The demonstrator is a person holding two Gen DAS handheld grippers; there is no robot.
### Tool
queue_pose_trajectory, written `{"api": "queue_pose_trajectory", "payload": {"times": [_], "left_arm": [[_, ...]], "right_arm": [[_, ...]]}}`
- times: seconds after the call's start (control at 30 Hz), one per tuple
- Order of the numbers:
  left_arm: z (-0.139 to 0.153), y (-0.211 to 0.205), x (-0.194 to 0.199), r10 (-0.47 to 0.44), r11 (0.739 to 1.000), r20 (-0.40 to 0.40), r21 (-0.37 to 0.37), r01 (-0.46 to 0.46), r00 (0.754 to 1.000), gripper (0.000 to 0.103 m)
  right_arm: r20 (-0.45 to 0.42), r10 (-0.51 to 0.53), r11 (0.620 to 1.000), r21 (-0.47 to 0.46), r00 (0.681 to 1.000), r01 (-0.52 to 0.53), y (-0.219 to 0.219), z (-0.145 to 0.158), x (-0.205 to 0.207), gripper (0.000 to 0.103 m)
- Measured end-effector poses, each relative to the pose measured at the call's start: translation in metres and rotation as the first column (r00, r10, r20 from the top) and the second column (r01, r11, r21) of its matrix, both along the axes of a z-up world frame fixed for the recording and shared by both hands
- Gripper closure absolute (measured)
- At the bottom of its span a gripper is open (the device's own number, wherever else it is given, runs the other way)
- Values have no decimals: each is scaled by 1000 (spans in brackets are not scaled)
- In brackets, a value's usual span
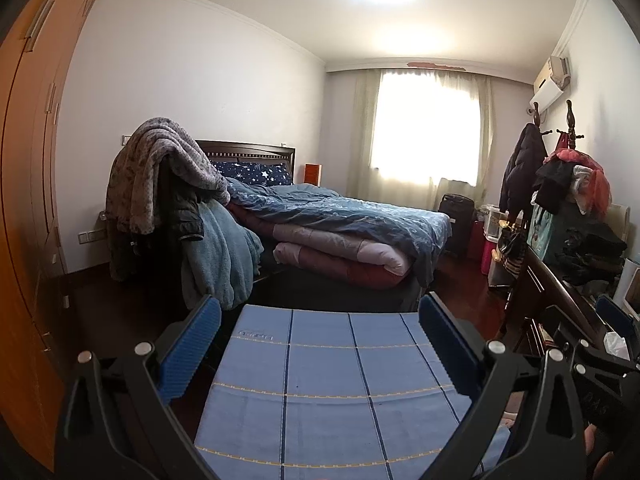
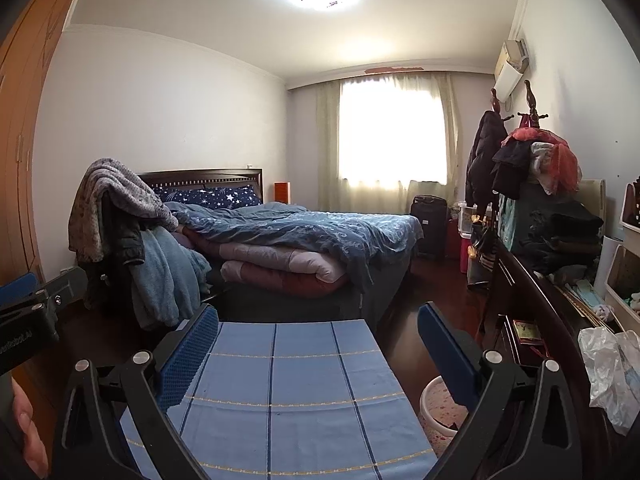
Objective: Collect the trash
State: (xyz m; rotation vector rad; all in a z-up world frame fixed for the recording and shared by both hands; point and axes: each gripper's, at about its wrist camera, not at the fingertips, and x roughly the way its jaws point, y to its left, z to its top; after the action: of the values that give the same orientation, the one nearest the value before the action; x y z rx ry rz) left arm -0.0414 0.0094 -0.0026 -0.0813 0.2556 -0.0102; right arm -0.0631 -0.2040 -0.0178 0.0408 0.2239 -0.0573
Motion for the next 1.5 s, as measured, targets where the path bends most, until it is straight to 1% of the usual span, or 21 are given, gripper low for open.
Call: {"api": "queue_pose_trajectory", "payload": {"times": [0.33, 1.17, 1.5], "left_arm": [[1, -3, -3, -3, 1000, 1, 5, 3, 1000, 3], [3, -5, -9, 5, 1000, 19, 20, -6, 1000, 3], [1, -4, -6, 0, 1000, 11, 23, -1, 1000, 3]], "right_arm": [[10, -29, 1000, 6, 1000, 29, -7, 1, -4, 4], [13, -32, 999, 7, 999, 32, -8, 2, -4, 4], [-4, -23, 1000, 2, 1000, 23, -9, -2, -2, 4]]}}
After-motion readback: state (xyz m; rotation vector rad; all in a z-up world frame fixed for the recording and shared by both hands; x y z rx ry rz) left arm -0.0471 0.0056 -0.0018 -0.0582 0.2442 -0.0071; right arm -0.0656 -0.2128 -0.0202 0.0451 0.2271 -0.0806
